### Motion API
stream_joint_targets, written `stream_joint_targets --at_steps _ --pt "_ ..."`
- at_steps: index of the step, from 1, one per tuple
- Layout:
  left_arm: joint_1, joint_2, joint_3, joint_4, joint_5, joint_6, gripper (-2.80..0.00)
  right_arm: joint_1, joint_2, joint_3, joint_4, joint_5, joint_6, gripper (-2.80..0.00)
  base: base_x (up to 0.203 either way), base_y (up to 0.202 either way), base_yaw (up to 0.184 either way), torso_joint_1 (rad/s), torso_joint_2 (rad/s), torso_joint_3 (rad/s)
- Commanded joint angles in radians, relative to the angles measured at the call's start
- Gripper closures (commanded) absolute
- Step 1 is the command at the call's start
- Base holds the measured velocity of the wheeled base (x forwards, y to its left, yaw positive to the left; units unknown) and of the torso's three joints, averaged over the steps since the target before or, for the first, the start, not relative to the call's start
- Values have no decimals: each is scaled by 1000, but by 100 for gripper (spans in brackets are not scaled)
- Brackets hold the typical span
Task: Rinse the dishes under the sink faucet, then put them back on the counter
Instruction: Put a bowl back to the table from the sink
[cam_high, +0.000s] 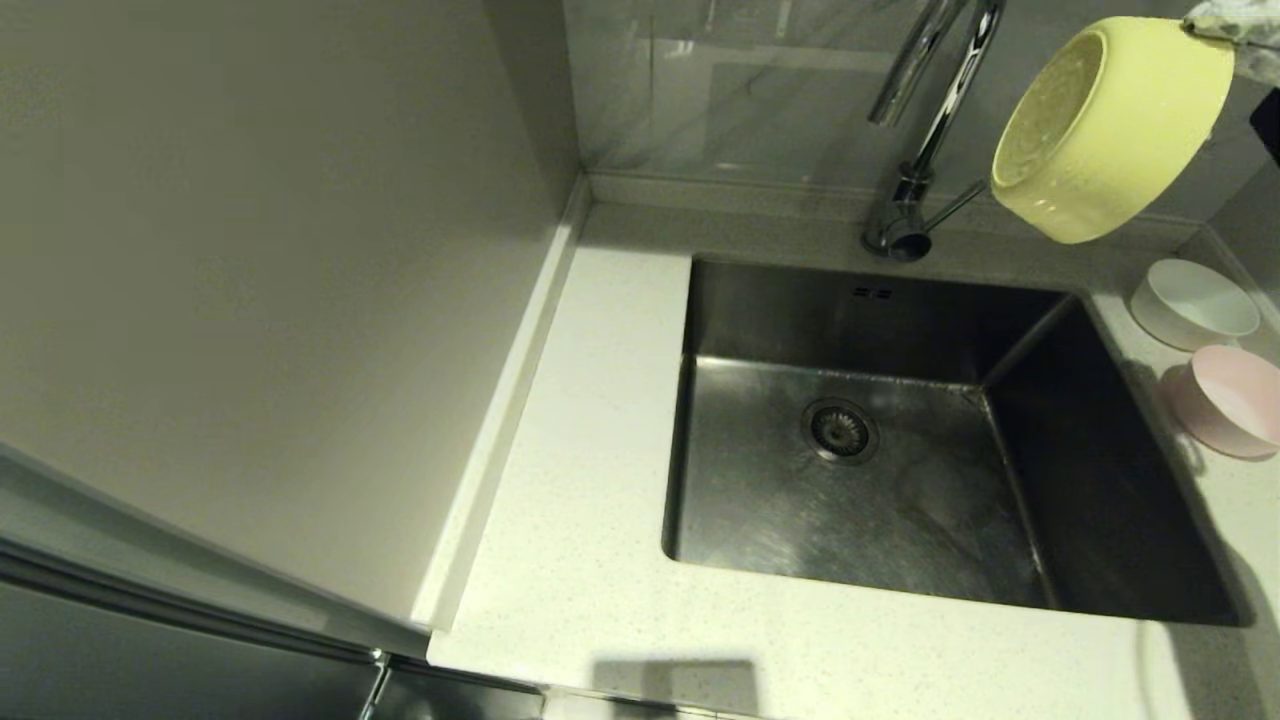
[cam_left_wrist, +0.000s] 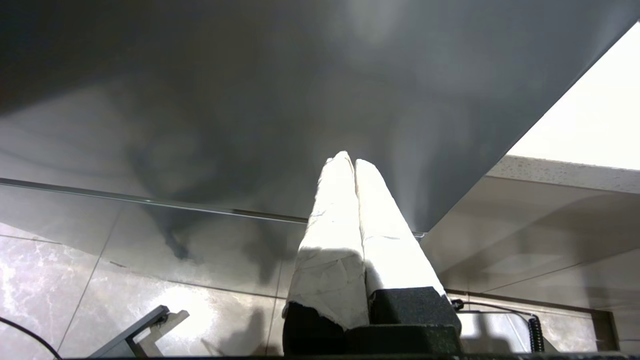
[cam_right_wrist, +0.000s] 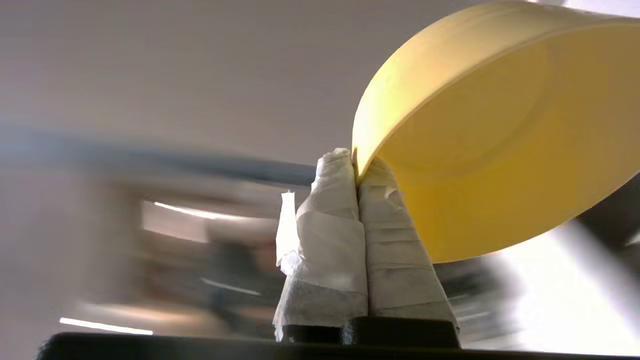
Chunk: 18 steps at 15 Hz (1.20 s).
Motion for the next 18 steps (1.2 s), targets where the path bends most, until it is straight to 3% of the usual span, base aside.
stream_joint_targets --at_steps 1,2,3,4,5,6,8,9,11,13,15,18 --pt "0 -2 0 -1 1 0 0 -59 -12 98 -354 7 -301 0 0 0 0 0 0 0" --pt "0 -2 0 -1 1 0 0 -70 -15 108 -324 7 -372 0 0 0 0 0 0 0" --pt "0 -2 0 -1 1 0 0 -75 -16 92 -226 7 -359 0 0 0 0 0 0 0" --pt "0 -2 0 -1 1 0 0 -74 -12 38 -56 7 -273 0 0 0 0 0 0 0" --pt "0 -2 0 -1 1 0 0 -66 -2 -49 205 7 -177 0 0 0 0 0 0 0" --pt "0 -2 0 -1 1 0 0 -58 10 -129 551 7 -108 0 0 0 0 0 0 0" --pt "0 -2 0 -1 1 0 0 -49 30 -227 1194 7 -4 0 0 0 0 0 0 0" --pt "0 -2 0 -1 1 0 0 -54 39 -255 1449 7 40 0 0 0 0 0 0 0" --pt "0 -2 0 -1 1 0 0 -112 49 -305 1730 7 106 0 0 0 0 0 0 0" --pt "0 -2 0 -1 1 0 0 -151 43 -395 1694 7 126 0 0 0 0 0 0 0" --pt "0 -2 0 -1 1 0 0 -151 21 -432 1437 7 114 0 0 0 0 0 0 0" --pt "0 -2 0 -1 1 0 0 -133 -27 -431 1322 7 68 0 0 0 0 0 0 0"
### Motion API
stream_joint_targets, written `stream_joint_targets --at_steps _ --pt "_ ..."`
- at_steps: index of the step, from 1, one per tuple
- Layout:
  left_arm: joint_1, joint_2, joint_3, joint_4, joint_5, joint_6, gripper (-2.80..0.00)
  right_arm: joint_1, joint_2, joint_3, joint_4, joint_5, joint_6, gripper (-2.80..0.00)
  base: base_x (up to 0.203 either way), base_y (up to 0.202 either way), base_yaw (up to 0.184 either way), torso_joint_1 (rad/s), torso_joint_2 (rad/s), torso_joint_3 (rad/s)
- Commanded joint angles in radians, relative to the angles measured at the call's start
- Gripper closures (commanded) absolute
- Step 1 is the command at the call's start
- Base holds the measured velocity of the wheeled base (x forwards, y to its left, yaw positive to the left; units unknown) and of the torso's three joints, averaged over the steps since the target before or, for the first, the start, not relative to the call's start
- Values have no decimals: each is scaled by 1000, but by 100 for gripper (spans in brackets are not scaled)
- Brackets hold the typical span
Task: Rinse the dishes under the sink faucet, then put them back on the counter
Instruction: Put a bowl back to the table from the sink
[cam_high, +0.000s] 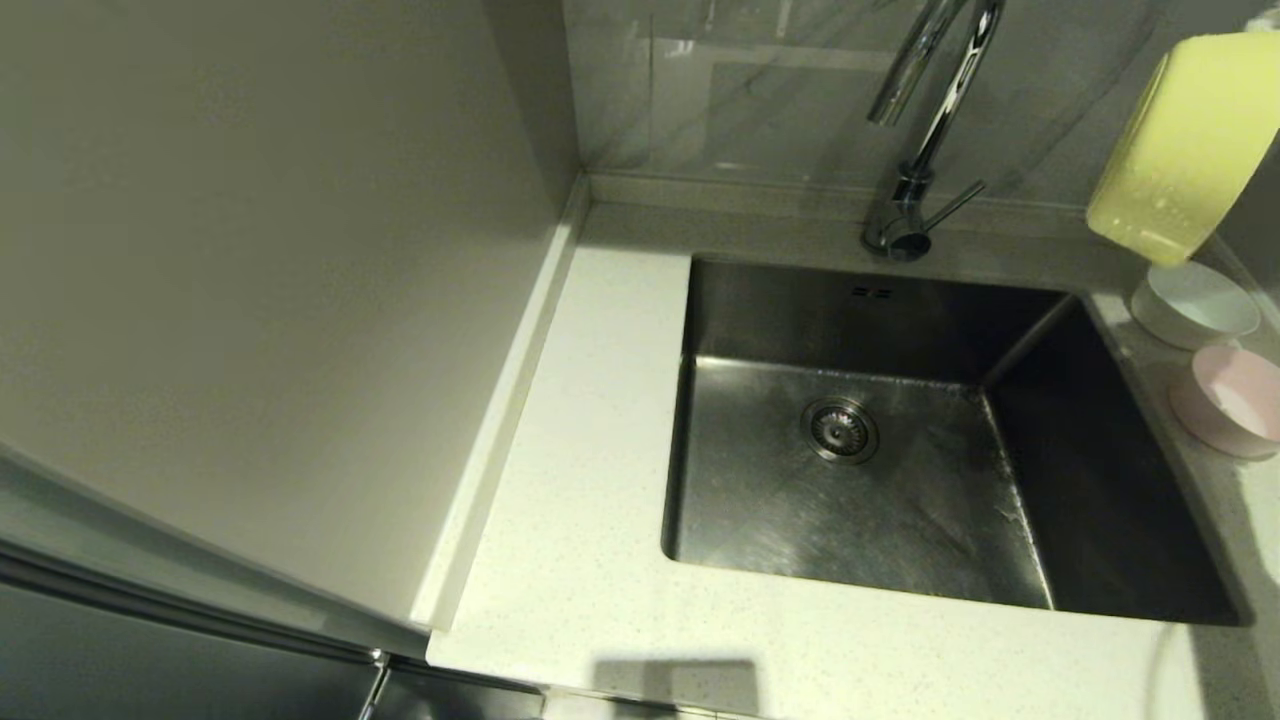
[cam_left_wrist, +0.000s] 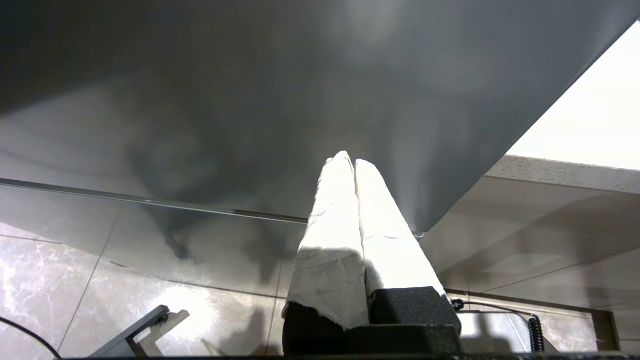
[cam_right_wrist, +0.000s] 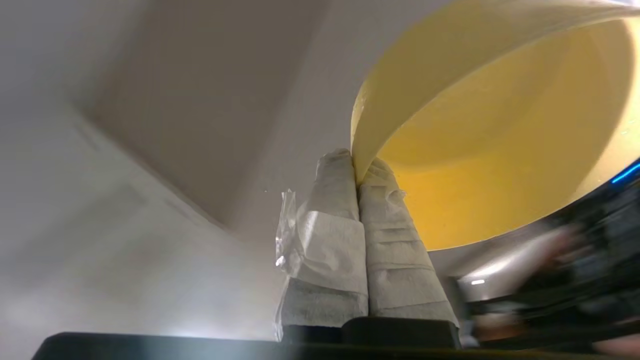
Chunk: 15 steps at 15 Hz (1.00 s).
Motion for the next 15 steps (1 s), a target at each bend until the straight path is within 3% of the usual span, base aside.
stream_joint_targets --at_steps 1,4,6,7,11,14,15 --pt "0 -2 0 0 0 -1 0 3 -37 -13 -95 9 -28 0 0 0 0 0 0 0" --pt "0 -2 0 0 0 -1 0 31 -58 -39 -49 9 -31 0 0 0 0 0 0 0" --pt "0 -2 0 0 0 -1 0 103 -48 -36 129 9 -36 0 0 0 0 0 0 0" --pt "0 -2 0 0 0 -1 0 120 -47 -44 150 9 -43 0 0 0 0 0 0 0" --pt "0 -2 0 0 0 -1 0 172 -57 41 -50 9 -125 0 0 0 0 0 0 0" --pt "0 -2 0 0 0 -1 0 151 -53 225 -401 0 -116 0 0 0 0 0 0 0" --pt "0 -2 0 0 0 -1 0 150 -46 236 -450 -81 -85 0 0 0 0 0 0 0"
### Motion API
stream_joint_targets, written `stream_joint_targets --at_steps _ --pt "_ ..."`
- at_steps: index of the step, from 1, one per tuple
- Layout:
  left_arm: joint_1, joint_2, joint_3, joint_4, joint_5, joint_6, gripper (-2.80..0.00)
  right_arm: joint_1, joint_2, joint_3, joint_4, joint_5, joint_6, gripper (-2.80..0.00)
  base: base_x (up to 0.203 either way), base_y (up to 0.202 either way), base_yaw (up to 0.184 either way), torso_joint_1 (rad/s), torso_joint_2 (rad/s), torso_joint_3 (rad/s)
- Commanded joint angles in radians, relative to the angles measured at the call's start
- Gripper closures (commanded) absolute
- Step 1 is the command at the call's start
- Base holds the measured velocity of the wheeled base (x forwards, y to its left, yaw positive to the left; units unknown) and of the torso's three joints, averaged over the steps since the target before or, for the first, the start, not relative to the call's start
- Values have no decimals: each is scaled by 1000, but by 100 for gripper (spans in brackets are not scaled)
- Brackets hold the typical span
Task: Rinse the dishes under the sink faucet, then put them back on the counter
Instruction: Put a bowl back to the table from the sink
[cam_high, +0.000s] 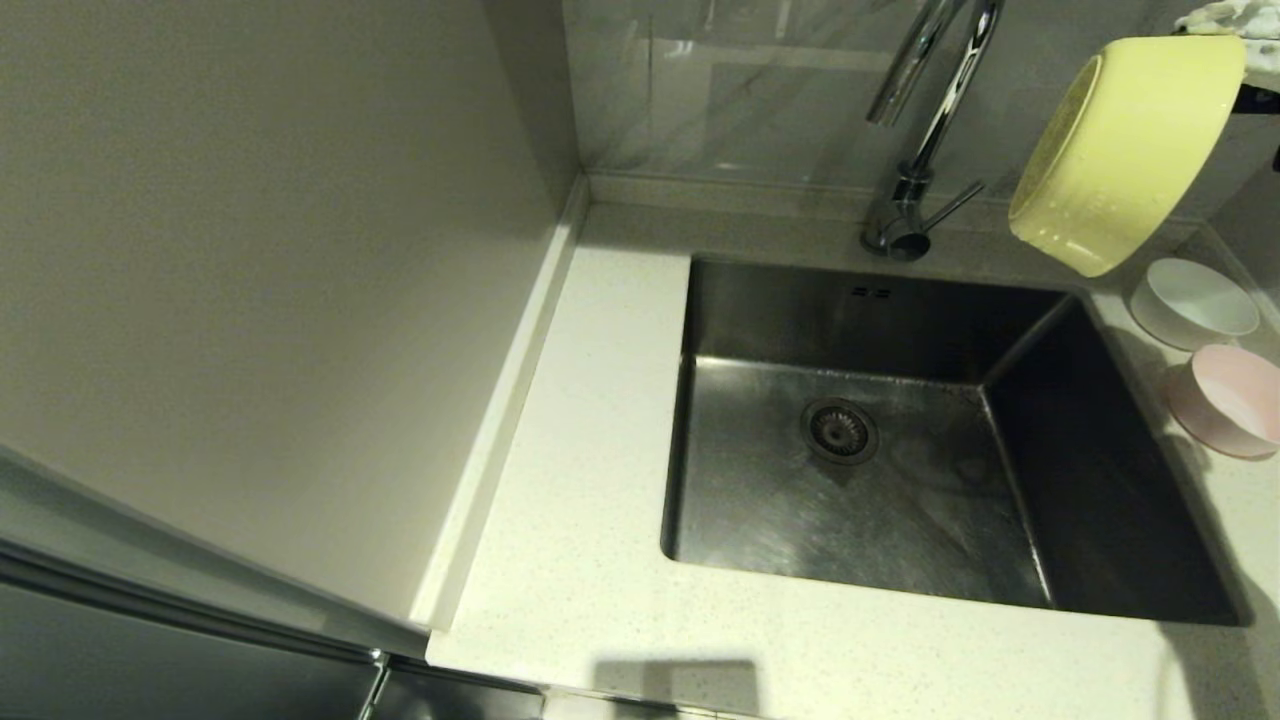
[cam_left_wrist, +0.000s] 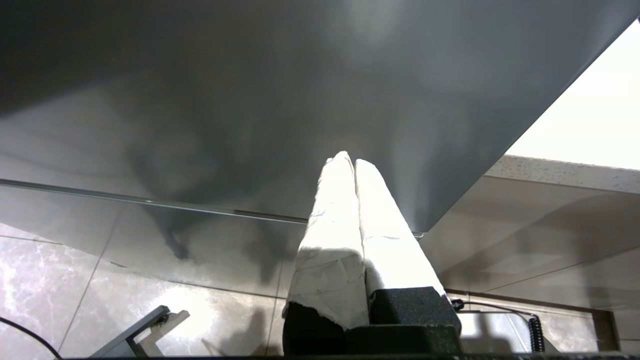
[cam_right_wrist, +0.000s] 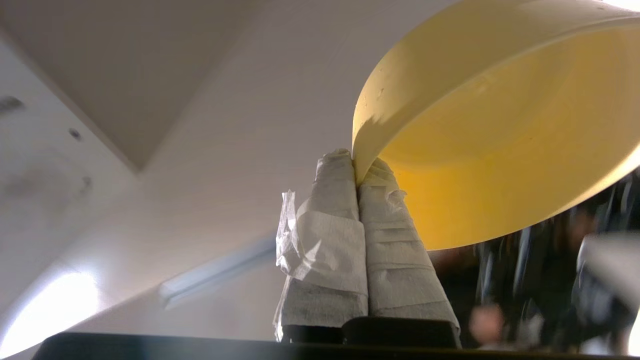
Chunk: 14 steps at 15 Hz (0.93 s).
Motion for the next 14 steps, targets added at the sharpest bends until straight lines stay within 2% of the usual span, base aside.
stream_joint_targets --at_steps 1,3,5,6,7,8,9,10,11,12,14 --pt "0 -2 0 0 1 -1 0 26 18 26 -99 -154 62 0 0 0 0 0 0 0" --pt "0 -2 0 0 1 -1 0 155 38 57 -16 -211 110 0 0 0 0 0 0 0" --pt "0 -2 0 0 1 -1 0 179 56 197 178 -232 87 0 0 0 0 0 0 0" --pt "0 -2 0 0 1 -1 0 179 61 273 264 -255 11 0 0 0 0 0 0 0" --pt "0 -2 0 0 1 -1 0 181 61 315 367 -326 -147 0 0 0 0 0 0 0" --pt "0 -2 0 0 1 -1 0 189 61 343 482 -442 -352 0 0 0 0 0 0 0" --pt "0 -2 0 0 1 -1 0 204 58 385 594 -597 -622 0 0 0 0 0 0 0" --pt "0 -2 0 0 1 -1 0 203 49 436 679 -772 -930 0 0 0 0 0 0 0" --pt "0 -2 0 0 1 -1 0 166 32 470 732 -910 -1238 0 0 0 0 0 0 0" --pt "0 -2 0 0 1 -1 0 112 13 476 762 -1003 -1512 0 0 0 0 0 0 0" --pt "0 -2 0 0 1 -1 0 -6 -34 454 760 -1126 -2051 0 0 0 0 0 0 0"
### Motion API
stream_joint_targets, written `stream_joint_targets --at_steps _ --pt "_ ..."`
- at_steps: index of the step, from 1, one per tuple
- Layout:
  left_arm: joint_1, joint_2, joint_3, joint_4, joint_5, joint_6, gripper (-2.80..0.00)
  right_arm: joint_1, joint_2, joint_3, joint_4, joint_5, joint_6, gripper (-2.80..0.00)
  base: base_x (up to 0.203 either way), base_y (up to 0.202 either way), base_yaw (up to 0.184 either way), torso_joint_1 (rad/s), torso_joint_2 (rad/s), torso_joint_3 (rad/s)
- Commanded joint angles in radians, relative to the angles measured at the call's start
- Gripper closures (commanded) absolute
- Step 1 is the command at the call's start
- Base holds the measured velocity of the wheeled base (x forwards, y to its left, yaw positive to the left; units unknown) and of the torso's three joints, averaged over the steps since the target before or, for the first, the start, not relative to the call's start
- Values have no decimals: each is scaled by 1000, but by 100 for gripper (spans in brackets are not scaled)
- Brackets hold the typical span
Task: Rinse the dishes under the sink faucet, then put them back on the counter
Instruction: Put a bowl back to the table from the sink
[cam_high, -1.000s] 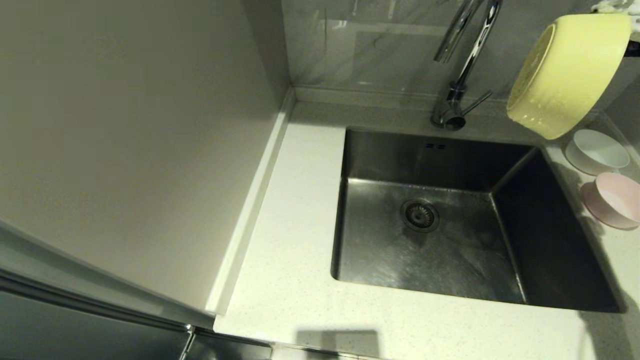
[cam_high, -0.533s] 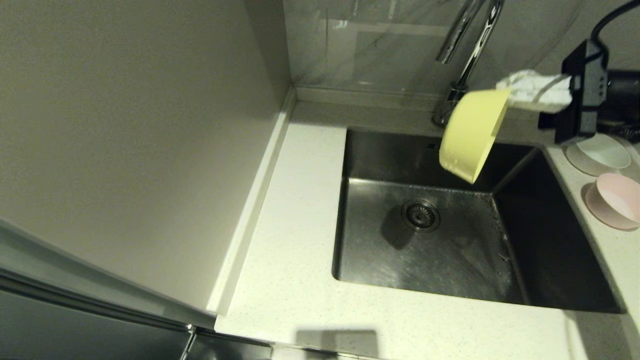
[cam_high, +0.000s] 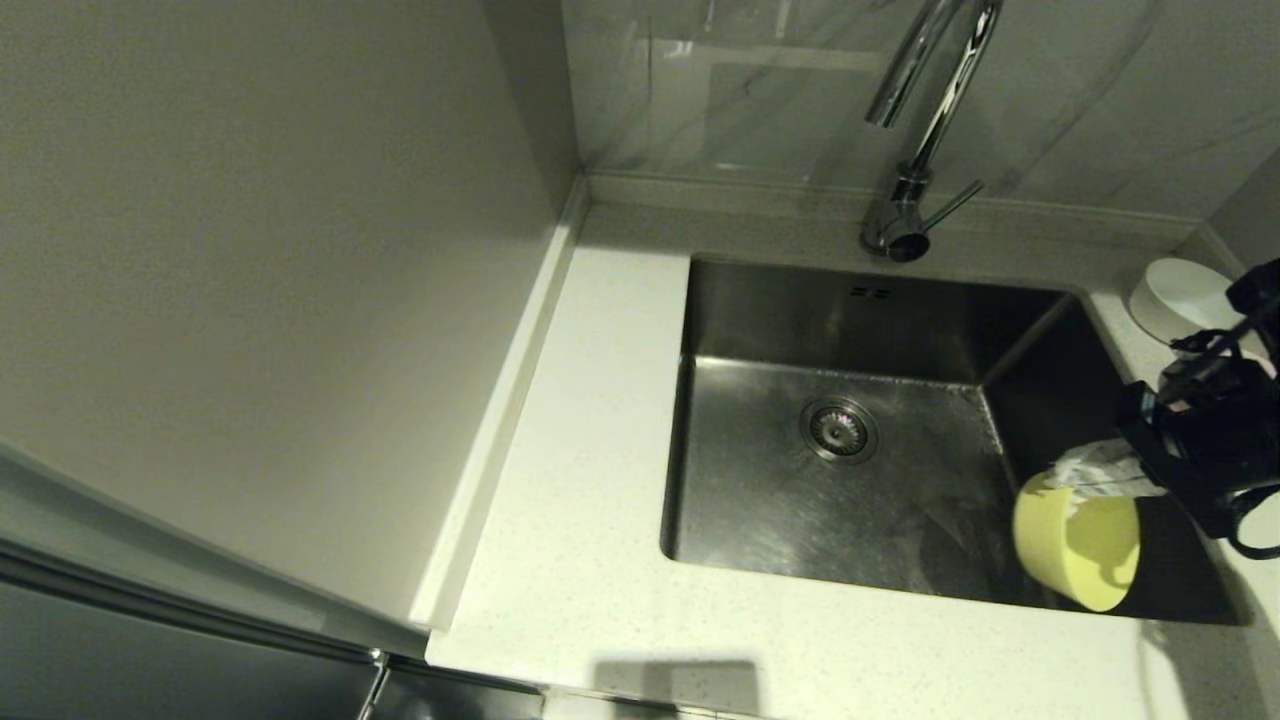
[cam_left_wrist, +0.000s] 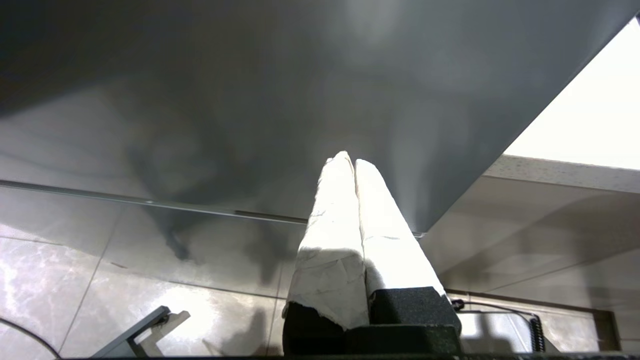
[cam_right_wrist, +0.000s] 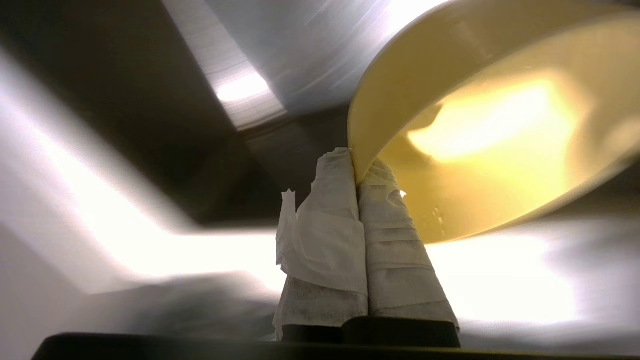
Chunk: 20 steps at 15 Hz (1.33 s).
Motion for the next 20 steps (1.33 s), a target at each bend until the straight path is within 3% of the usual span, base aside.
stream_joint_targets --at_steps 1,3,6,12,16,17,20 --pt "0 -2 0 0 0 -1 0 -106 -75 -15 -71 -146 -908 0 0 0 0 0 0 0" --pt "0 -2 0 0 0 -1 0 -152 -143 -28 -185 -194 -1259 0 0 0 0 0 0 0" --pt "0 -2 0 0 0 -1 0 -300 -238 -12 -212 -213 -1675 0 0 0 0 0 0 0" --pt "0 -2 0 0 0 -1 0 -485 -388 -68 152 -92 -2099 0 0 0 0 0 0 0" --pt "0 -2 0 0 0 -1 0 -527 -365 -40 233 -72 -2378 0 0 0 0 0 0 0" --pt "0 -2 0 0 0 -1 0 -545 -352 -7 235 -87 -2426 0 0 0 0 0 0 0" --pt "0 -2 0 0 0 -1 0 -556 -318 106 228 -204 -2458 0 0 0 0 0 0 0"
